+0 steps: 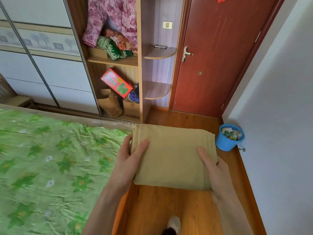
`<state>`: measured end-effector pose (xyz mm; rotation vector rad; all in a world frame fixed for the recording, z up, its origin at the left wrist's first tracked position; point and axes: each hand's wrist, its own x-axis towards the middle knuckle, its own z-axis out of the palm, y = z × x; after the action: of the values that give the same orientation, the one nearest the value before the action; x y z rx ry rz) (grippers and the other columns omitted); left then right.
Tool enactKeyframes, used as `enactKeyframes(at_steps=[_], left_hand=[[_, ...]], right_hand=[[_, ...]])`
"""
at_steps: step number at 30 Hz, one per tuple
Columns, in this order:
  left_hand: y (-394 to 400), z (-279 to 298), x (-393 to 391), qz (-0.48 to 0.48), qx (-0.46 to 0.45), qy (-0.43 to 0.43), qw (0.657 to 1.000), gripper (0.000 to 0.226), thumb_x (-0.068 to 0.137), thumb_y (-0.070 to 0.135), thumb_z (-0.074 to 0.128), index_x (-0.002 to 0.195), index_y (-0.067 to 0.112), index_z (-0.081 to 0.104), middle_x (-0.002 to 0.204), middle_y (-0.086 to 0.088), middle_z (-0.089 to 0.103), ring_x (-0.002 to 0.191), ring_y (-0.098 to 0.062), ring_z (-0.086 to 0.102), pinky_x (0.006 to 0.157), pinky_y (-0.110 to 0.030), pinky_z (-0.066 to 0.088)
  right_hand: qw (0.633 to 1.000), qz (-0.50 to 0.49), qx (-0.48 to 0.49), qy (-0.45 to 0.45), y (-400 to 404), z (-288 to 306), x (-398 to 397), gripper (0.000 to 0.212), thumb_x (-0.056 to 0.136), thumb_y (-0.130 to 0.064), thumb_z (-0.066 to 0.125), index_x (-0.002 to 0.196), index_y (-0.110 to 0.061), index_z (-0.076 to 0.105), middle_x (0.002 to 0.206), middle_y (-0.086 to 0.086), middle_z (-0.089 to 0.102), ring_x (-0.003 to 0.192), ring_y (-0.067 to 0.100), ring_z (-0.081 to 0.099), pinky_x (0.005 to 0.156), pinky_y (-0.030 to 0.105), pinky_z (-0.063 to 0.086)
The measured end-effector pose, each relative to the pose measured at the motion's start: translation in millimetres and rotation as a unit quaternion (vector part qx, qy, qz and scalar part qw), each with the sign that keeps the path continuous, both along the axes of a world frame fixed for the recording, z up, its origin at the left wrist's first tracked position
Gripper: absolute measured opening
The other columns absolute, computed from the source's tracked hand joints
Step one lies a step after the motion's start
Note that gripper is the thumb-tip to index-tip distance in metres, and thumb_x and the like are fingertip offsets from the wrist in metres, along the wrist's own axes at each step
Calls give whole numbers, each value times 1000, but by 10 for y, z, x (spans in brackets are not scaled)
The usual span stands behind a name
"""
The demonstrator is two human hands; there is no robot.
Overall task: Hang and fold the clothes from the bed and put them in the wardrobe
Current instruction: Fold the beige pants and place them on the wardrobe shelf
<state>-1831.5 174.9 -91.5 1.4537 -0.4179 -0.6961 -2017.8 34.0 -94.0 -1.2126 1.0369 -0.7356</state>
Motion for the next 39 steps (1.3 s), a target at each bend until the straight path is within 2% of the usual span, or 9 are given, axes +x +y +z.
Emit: enactKeyframes(at_steps=[3, 8, 13, 18, 22, 26, 29, 35, 39], left_hand=[[-446, -51, 297, 6, 2, 0, 1000, 36, 85, 56, 70, 120, 49, 63, 105, 18, 75, 96, -8, 74, 83, -36, 59], [-1375, -132, 819, 31, -6, 17, 999, 25, 97, 43, 67, 121, 47, 63, 102, 17, 76, 95, -9, 74, 79, -33, 59], [-2332, 11, 1292, 70, -11, 40, 997, 26, 99, 44, 66, 125, 45, 63, 110, 6, 77, 96, -16, 76, 74, -34, 60], [-3102, 82, 1729, 84, -27, 23, 996, 30, 99, 44, 66, 129, 44, 63, 112, 7, 77, 100, -16, 76, 80, -39, 62], [-3491, 62, 2104, 93, -19, 14, 995, 32, 98, 47, 65, 129, 44, 63, 113, 7, 76, 102, -19, 75, 79, -42, 63], [-3788, -26, 2598, 114, -11, 7, 993, 36, 96, 52, 66, 131, 43, 62, 117, 4, 75, 104, -22, 75, 89, -49, 63], [-4018, -98, 3012, 128, -12, 9, 992, 39, 97, 51, 65, 134, 38, 61, 117, 2, 75, 101, -22, 76, 81, -42, 63], [-4498, -231, 3922, 196, -35, 23, 980, 34, 98, 46, 67, 129, 31, 65, 116, -3, 76, 103, -25, 75, 85, -45, 61], [-4766, -204, 4521, 255, -58, 38, 964, 33, 100, 41, 66, 129, 27, 66, 116, -3, 77, 99, -18, 76, 77, -34, 60]], right_hand=[[1000, 3, -9, -3, -467, -74, 313, 26, 92, -44, 70, 115, -34, 62, 113, -8, 71, 105, 14, 68, 82, 32, 55], [1000, 24, -18, -6, -1489, -199, 933, 42, 93, -46, 70, 130, -28, 60, 115, -7, 71, 107, 15, 68, 81, 30, 55], [998, 58, -24, -16, -2568, 8, 1538, 33, 94, -44, 68, 121, -28, 57, 107, -11, 68, 97, 8, 65, 70, 23, 50], [997, 71, -29, -22, -3412, 104, 2005, 23, 92, -43, 72, 111, -32, 63, 105, -10, 74, 95, 9, 71, 71, 25, 53], [995, 95, -23, -29, -3847, 78, 2416, 13, 93, -43, 72, 102, -36, 67, 93, -16, 79, 84, 2, 74, 70, 23, 55], [993, 116, -5, -29, -4202, -5, 2956, 27, 92, -44, 74, 114, -30, 71, 101, -10, 80, 94, 11, 76, 82, 34, 60], [990, 136, 3, -26, -4481, -90, 3427, 37, 91, -47, 74, 122, -28, 71, 106, -8, 79, 99, 14, 76, 89, 40, 61], [978, 209, -5, -17, -5134, -116, 4605, 26, 92, -47, 73, 114, -33, 70, 102, -9, 79, 92, 9, 76, 80, 33, 60], [965, 263, -15, -12, -5499, 4, 5427, 17, 94, -47, 71, 106, -35, 70, 94, -14, 79, 87, 6, 76, 73, 28, 57]])
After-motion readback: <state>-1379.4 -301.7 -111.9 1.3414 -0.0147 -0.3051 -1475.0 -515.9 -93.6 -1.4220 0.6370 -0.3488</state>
